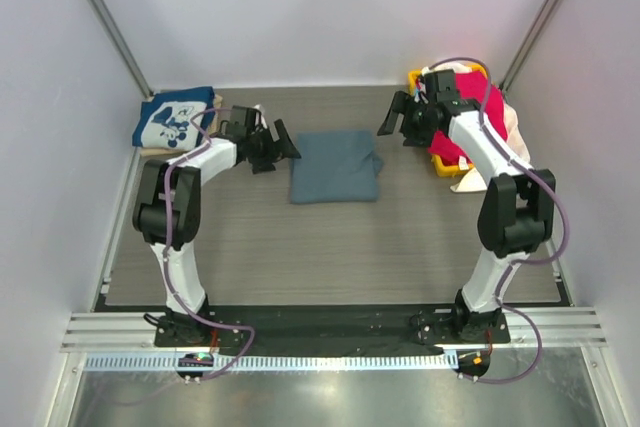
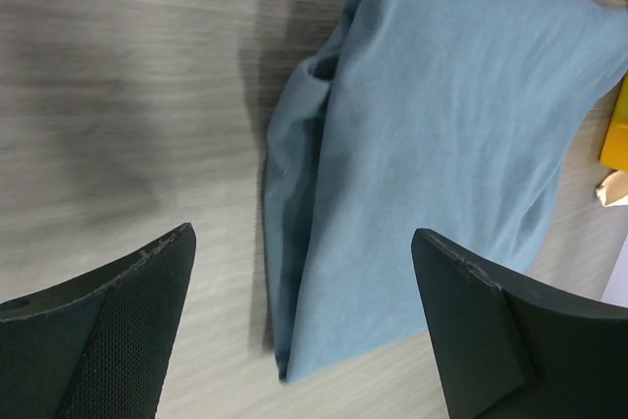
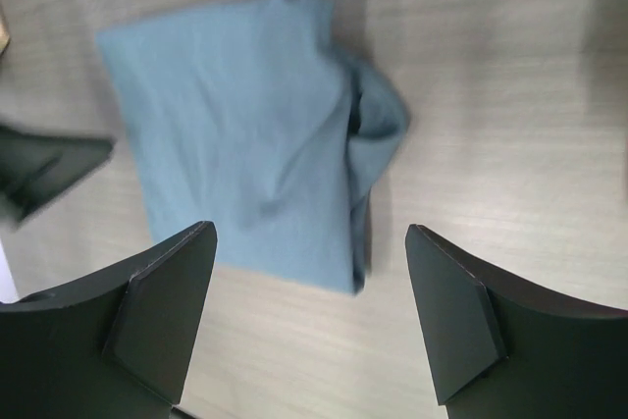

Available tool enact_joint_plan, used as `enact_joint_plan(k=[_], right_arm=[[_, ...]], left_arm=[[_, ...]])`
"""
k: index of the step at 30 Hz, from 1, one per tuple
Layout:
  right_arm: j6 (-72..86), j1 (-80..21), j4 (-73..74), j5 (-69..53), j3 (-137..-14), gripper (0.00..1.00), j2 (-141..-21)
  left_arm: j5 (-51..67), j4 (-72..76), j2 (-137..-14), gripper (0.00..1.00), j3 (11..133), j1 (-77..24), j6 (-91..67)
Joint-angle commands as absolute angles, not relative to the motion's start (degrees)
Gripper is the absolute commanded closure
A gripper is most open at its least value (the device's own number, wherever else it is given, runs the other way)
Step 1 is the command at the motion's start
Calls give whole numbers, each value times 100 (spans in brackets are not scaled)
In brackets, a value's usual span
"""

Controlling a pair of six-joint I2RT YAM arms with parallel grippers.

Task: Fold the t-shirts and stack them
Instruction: Neatly place the folded tshirt to the corner

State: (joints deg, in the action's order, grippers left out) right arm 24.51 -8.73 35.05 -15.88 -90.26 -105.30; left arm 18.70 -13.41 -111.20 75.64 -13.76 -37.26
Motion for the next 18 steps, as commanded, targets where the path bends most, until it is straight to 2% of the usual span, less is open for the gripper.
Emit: enact_joint_plan(k=[1,3,9,15,17,18], right_arm=[[2417,-940,2980,-1854,-8351,16,-9871],[2400,-940,2848,-1968,-7983,16,-9642],[2364,-949,2769,-2030,-7331,16,-9335],[2382,-949,2698,-2048,-7198,16,-9334],[2390,-949,2672,-2065,-7181,16,-9360],[2382,-949,2663,-2065,-7172,16,-9369]], left_arm=[[2101,-115,-11380,10,7594,-1371,-3771],[2013,-105,-11592,12,7751,-1362,-3718],[2162,-27,-12225,28,8042,-1397,-3832],[2373,307,-12445,43,8025,-1617,-3973],[2425,369,-12410,52,7955,-1696,-3964],[2513,474,-12393,60,7928,-1705,-4007]])
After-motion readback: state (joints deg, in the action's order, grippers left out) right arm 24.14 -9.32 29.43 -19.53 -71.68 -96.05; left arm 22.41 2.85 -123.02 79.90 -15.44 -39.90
